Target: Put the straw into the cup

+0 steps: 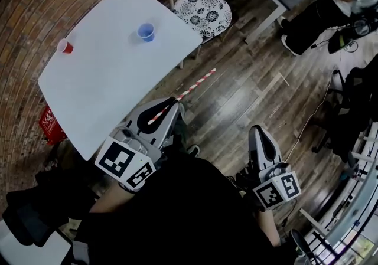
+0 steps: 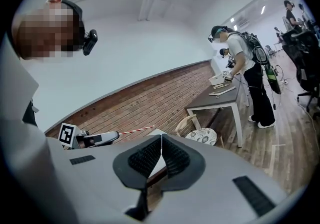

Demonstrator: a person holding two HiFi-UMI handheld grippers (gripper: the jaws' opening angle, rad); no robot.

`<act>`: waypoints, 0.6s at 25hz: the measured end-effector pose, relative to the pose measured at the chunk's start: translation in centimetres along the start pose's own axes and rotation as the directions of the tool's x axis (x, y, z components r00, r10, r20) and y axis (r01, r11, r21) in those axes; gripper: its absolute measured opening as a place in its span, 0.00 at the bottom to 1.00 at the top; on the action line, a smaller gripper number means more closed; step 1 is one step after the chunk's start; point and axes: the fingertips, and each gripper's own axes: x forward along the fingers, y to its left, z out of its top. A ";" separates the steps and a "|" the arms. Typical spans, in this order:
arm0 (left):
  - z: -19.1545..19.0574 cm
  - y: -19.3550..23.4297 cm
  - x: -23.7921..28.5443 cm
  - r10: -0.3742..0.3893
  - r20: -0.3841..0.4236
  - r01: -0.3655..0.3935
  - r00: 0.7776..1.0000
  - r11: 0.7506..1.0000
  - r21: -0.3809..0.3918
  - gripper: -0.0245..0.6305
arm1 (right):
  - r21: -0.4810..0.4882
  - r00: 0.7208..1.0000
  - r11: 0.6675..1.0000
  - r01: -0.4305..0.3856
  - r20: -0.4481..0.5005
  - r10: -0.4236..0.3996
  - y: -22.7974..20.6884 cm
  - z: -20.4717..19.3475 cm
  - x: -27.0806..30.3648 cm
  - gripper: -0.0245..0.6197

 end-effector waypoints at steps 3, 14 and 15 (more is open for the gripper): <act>2.0 2.4 2.4 -0.004 0.011 0.004 1.000 1.000 0.010 0.10 | -0.036 1.000 0.999 -0.002 -0.001 0.002 -0.3 2.0 3.2 0.08; 6.9 12.9 6.9 0.042 0.023 -0.042 0.999 0.999 -0.019 0.10 | -0.081 0.999 0.996 -0.029 -0.021 0.028 0.7 6.8 15.3 0.08; 7.2 13.9 7.0 0.050 0.026 -0.049 0.998 0.999 -0.023 0.10 | -0.080 0.999 0.996 -0.034 -0.024 0.032 1.0 7.0 16.4 0.08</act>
